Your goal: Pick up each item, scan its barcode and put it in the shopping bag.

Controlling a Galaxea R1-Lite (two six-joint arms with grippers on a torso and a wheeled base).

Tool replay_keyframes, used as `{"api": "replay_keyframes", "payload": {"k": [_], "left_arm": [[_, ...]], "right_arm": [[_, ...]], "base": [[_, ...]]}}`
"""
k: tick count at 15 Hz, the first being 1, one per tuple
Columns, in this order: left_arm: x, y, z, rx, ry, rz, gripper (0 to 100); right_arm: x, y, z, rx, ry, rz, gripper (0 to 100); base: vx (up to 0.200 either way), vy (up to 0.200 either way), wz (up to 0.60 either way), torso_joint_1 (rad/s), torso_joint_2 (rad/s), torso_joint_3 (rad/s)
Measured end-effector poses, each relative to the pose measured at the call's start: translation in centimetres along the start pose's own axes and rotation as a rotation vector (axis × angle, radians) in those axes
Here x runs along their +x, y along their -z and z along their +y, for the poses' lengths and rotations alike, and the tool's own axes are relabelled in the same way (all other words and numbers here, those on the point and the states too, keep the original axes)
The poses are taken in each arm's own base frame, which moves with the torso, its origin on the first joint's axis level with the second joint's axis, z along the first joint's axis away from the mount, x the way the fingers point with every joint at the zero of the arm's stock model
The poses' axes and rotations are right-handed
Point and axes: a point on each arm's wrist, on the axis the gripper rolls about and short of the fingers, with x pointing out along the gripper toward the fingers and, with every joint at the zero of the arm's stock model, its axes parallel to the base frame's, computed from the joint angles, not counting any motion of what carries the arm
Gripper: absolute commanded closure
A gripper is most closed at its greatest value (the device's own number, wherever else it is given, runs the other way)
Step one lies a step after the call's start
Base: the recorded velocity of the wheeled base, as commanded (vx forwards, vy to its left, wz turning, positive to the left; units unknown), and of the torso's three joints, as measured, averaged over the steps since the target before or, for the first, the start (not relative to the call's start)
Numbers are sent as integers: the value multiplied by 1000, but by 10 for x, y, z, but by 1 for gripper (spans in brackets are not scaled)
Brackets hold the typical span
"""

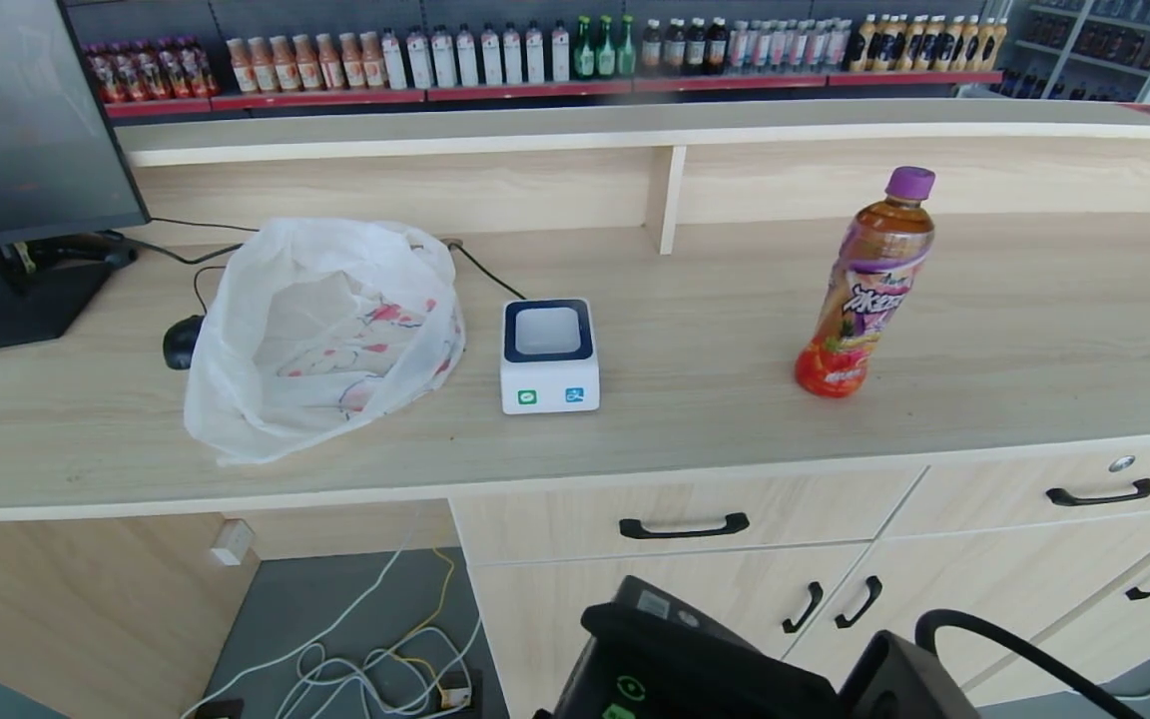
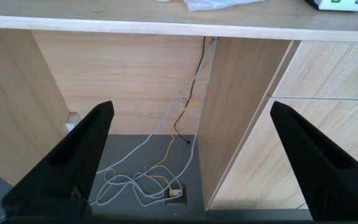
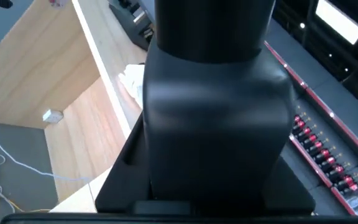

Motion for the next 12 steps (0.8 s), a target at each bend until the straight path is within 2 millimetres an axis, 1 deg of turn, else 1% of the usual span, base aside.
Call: {"api": "replay_keyframes", "payload": {"k": [3, 6, 8, 9, 12], "left_arm": [[0, 0, 0, -1, 0, 0, 0], [0, 0, 0, -1, -1, 0, 0], [0, 0, 0, -1, -1, 0, 0], [0, 0, 0, -1, -1, 0, 0], [0, 0, 0, -1, -1, 0, 0]], "right_arm": [[8, 3, 1, -124, 6, 0, 100], [11, 9, -2, -315, 18, 25, 100], [9, 10, -5, -385, 24, 32, 100], [8, 10, -7, -462, 28, 33, 100], [6, 7, -13, -613, 49, 33, 100]], "base": [[0, 0, 0, 0, 0, 0], [0, 0, 0, 0, 0, 0], [0, 0, 0, 0, 0, 0], [0, 0, 0, 0, 0, 0], [0, 0, 0, 0, 0, 0]]}}
